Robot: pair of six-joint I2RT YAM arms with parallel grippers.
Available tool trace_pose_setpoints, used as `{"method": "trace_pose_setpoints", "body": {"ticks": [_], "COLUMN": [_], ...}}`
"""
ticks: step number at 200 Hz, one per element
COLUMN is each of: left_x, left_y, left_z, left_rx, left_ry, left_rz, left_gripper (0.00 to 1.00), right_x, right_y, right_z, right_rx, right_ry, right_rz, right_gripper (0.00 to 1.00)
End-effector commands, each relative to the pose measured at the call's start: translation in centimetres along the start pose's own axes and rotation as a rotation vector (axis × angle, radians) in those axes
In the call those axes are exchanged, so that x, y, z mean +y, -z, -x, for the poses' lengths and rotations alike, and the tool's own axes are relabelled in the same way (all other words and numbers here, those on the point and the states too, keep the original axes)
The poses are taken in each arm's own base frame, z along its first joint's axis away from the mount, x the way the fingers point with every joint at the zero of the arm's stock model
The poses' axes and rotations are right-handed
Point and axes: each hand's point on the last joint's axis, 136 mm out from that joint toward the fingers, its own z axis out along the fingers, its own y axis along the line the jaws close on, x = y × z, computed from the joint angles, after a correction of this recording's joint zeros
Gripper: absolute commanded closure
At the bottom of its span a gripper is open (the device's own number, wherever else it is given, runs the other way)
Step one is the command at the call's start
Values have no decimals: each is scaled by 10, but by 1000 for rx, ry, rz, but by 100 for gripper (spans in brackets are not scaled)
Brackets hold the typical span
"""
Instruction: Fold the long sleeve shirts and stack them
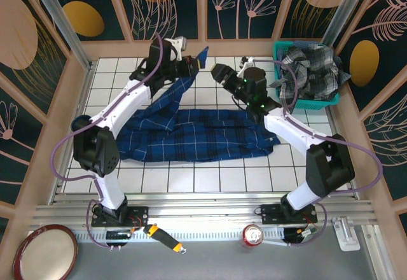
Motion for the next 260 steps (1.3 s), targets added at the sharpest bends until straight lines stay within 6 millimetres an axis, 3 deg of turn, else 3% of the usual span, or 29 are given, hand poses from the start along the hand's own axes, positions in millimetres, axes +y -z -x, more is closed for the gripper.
{"method": "trace_pose_setpoints", "body": {"ticks": [1, 61, 84, 115, 128, 135, 155, 159, 173, 184, 206, 232, 245, 260], "left_x": [-17, -41, -50, -63, -64, -65, -57, -58, -42, -21, 47, 150, 187, 213], "left_y": [3, 5, 8, 13, 12, 13, 21, 32, 58, 82, 122, 154, 160, 157], "left_z": [3, -14, -19, -19, -19, -19, -20, -14, -5, 4, 7, -31, -55, -71], "left_rx": [-18, 6, 21, 17, 18, 21, 8, -20, -91, -158, -237, -218, -176, -142], "left_ry": [-7, 1, 14, 15, 15, 13, -4, -18, -36, -28, 64, 157, 213, 265], "left_rz": [-76, -172, -224, -285, -285, -288, -228, -209, -105, -1, 227, 641, 754, 787], "left_gripper": [100, 100, 100, 100, 100, 94, 49, 43, 13, 4, 1, 1, 1, 1], "right_x": [18, 3, -1, -4, -4, -4, -15, -19, -35, -42, -47, -33, -18, 5], "right_y": [-7, -41, -49, -47, -46, -45, -30, -25, -2, 19, 51, 69, 70, 65], "right_z": [23, 14, 15, 10, 8, 7, 10, 12, 21, 31, 43, 46, 48, 52], "right_rx": [-85, -26, -2, 22, 45, 53, 42, 42, 40, 40, 62, 98, 108, 130], "right_ry": [-46, -81, -91, -102, -99, -89, -8, 6, 14, 9, 37, 105, 129, 158], "right_rz": [45, 12, 5, 19, 27, 26, -49, -67, -89, -77, -60, -22, 27, 104], "right_gripper": [33, 34, 44, 71, 91, 100, 100, 100, 100, 100, 100, 100, 100, 100]}}
